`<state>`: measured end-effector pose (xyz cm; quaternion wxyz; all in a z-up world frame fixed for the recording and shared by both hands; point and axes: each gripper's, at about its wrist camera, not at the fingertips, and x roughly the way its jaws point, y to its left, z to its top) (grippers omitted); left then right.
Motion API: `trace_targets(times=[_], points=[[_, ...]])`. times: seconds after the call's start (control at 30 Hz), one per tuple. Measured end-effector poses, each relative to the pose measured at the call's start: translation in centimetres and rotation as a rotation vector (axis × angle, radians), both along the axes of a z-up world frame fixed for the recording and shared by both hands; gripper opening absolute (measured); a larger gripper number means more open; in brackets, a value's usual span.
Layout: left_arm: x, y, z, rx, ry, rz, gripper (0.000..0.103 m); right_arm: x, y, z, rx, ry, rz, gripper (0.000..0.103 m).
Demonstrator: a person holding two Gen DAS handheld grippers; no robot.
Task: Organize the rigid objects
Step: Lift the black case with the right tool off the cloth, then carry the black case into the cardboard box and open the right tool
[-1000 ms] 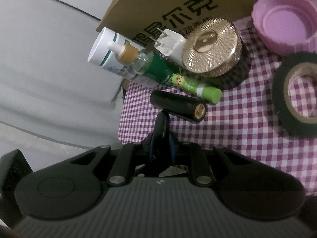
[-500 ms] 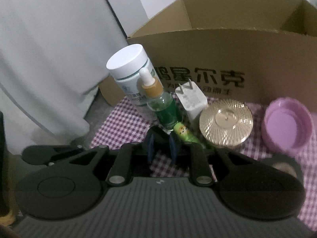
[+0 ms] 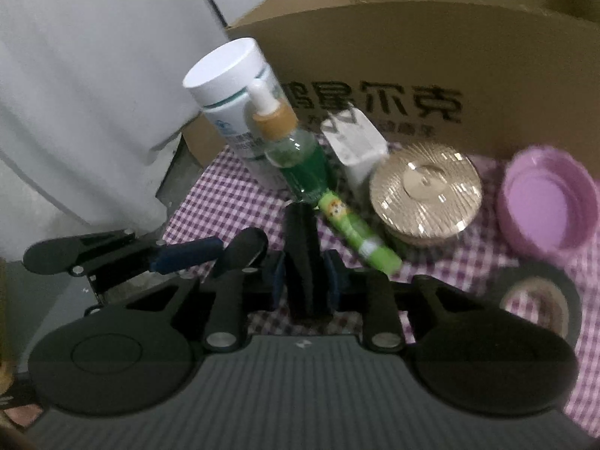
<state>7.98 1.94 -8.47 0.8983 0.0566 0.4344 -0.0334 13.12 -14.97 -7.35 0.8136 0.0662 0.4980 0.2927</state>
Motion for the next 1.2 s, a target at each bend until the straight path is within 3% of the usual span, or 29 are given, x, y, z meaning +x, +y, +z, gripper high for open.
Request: trace_targets(times=[0.1,0.23,0.47,0.57,0.87,1.2], points=[[-0.9,0.2,0.8,-0.022,-0.019,-0.009,0.052,-0.2,-1.6,0.0,0.049,0.053,-0.040,0.021],[-2.5,0.5,2.1,-0.056,-0.044,-0.048,0.054,-0.7,-3.2,-0.1,0.098,0.107,-0.077,0.021],[-2.4,-1.6,1.8,-0.188,0.053,-0.185,0.053,-0.9,-5.6,-1.1,0.216,0.227,-0.149,0.021],[-1.7,-2.2,1.3,-0.183,0.076,-0.182,0.053,-0.6,-6.1,-1.4,0.250,0.268,-0.163,0.021],[-0.1,-3.1,0.2,-0.176,0.133,-0.163,0.038,0.3,-8.4,-1.4,0.349,0.368,-0.157,0.021],[-1.3,-3.3,1.2,-0.160,0.110,-0.150,0.036,-0.9,-6.9,-0.8,0.335,0.317,-0.139,0.021]])
